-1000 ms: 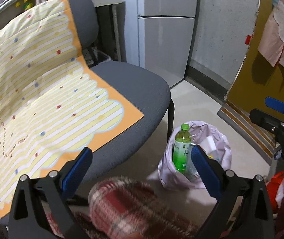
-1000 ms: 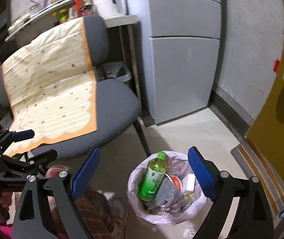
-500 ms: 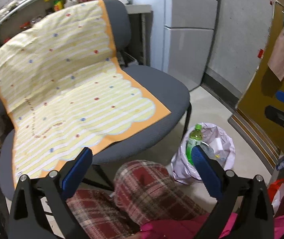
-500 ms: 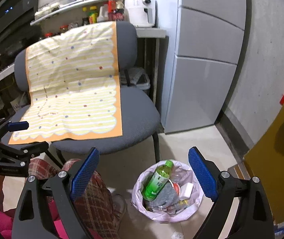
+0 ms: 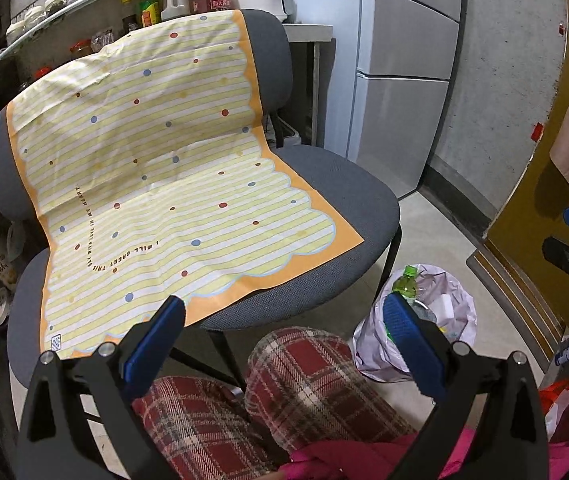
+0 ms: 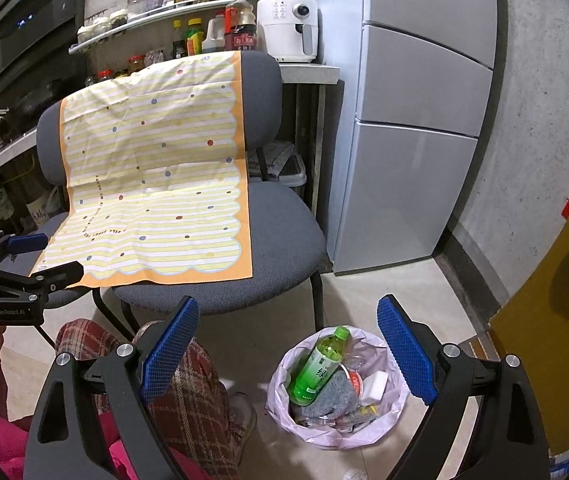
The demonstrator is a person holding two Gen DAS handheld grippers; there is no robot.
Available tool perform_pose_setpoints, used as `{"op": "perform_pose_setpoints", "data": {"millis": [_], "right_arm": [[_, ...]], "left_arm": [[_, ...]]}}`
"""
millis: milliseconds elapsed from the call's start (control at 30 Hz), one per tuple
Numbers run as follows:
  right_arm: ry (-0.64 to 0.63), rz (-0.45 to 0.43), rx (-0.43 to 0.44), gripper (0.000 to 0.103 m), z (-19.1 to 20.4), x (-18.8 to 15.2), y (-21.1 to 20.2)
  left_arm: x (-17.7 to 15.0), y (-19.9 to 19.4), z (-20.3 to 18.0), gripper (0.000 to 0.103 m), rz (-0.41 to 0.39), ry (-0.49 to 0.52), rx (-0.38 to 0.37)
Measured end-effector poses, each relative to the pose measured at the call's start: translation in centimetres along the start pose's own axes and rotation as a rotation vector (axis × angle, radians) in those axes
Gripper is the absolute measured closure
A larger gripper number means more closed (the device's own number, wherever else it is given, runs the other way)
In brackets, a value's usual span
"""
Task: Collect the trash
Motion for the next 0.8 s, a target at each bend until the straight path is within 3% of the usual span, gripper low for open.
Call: {"op": "perform_pose_setpoints", "data": {"millis": [800], "right_arm": [[0.001,0.004,-0.009,0.013,-0.21,-0.36,0.43]], "left_arm": [[0.17,-0.2,0.01,0.007,-0.001,0.0,0.003]]}}
Point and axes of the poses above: each gripper's, at about its wrist camera, not at the fingertips, and y roughly the way its jaws point, z to its left, x to its top, the point moved 5 cm from there along y, roughly the way its jaws point, and after that the axes turned 9 degrees about -z, right-handed, at the moved point
